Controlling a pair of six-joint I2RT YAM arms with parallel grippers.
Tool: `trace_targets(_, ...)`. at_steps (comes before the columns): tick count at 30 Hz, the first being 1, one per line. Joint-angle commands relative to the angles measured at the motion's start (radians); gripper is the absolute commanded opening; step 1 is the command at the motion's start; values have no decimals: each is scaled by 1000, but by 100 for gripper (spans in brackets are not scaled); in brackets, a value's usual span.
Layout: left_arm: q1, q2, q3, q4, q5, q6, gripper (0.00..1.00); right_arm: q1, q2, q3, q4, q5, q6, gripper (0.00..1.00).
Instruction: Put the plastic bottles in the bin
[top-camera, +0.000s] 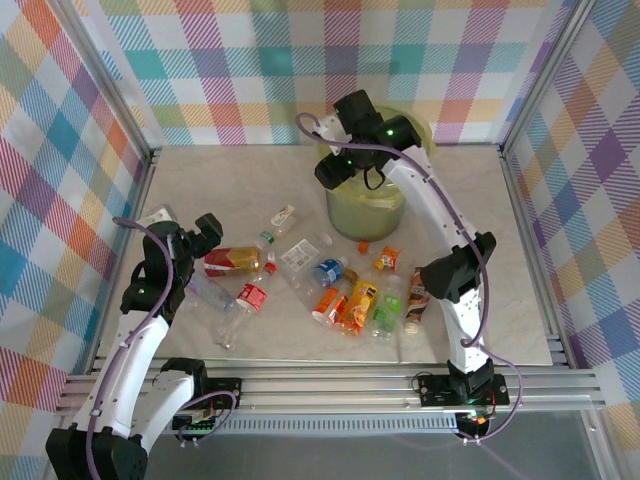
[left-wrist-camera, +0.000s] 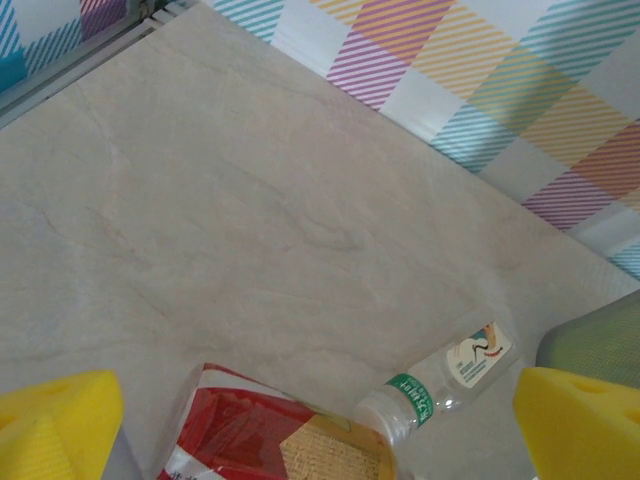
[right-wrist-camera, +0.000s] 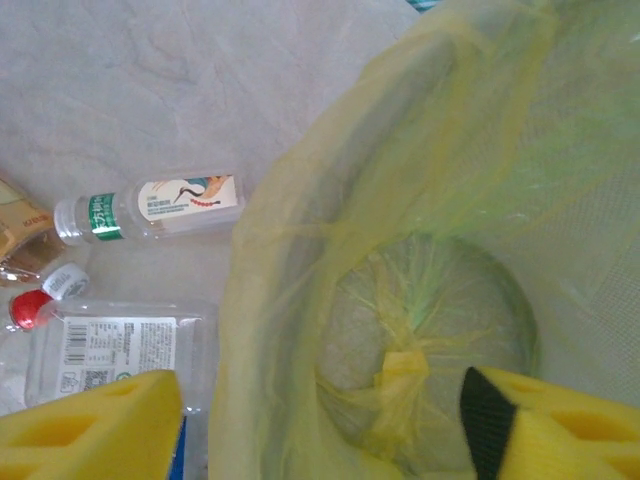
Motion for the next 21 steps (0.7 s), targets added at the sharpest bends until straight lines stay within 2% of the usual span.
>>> trace_targets(1,13,-29,17,-46,-12,-26,100,9,-76,58,-46,40,64,83)
trace_targets(4,13,-49,14,-55,-14,-35,100,9,-155,32,-69,50,135,92)
trace_targets(7,13,-70,9,-54,-15,-39,100,9,-275,-84,-47,76,230,99)
trace_targets(10,12,-85,7,-55,-14,-43,100,9,-433,-298,19,145,324,100)
trace_targets(15,13,-105,-10,-42,-10,-43,100,6,-778,-755,97,420,594,100)
trace_targets(18,13,-109,-22,-14,7,-42,100,4,-968,-994,80,484,736,100)
trace_targets(21,13,-100,-28,10,37,-39,100,-14,-1134,-1186,-12,541,915,100)
